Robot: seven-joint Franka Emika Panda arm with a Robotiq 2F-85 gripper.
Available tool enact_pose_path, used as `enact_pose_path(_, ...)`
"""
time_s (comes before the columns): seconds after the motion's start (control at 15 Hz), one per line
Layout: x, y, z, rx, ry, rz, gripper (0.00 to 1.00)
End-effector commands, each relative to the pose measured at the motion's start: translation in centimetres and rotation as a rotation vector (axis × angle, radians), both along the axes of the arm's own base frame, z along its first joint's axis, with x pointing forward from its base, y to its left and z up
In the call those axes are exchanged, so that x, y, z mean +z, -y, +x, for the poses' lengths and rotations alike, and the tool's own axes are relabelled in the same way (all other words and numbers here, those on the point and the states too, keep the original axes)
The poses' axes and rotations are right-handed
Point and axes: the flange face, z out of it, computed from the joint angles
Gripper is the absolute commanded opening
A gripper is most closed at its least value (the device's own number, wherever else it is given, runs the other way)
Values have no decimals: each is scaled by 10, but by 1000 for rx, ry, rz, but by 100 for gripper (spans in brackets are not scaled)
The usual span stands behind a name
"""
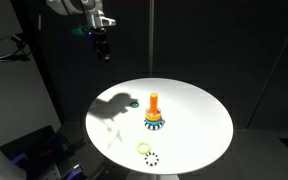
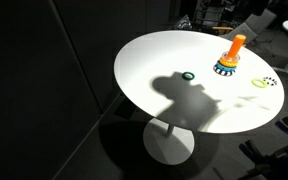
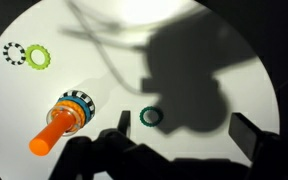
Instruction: Put the circular object on the orange object
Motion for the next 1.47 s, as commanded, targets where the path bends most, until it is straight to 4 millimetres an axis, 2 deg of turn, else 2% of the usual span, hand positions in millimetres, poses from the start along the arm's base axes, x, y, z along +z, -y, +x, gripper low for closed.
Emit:
enact_pose_path(0.0, -8, -2, 28, 43, 7, 28, 100)
enact_pose_path(0.53, -43, -4, 61, 113, 9, 119, 100)
enact_pose_path(0.73, -49, -1, 70, 130, -21, 138, 100)
enact_pose_path(0.8, -53, -1, 58, 110, -10, 114, 100)
enact_pose_path(1.27, -55, -2, 65, 117, -11, 121, 100)
enact_pose_path(1.4, -53, 7, 70, 97, 6, 119, 100)
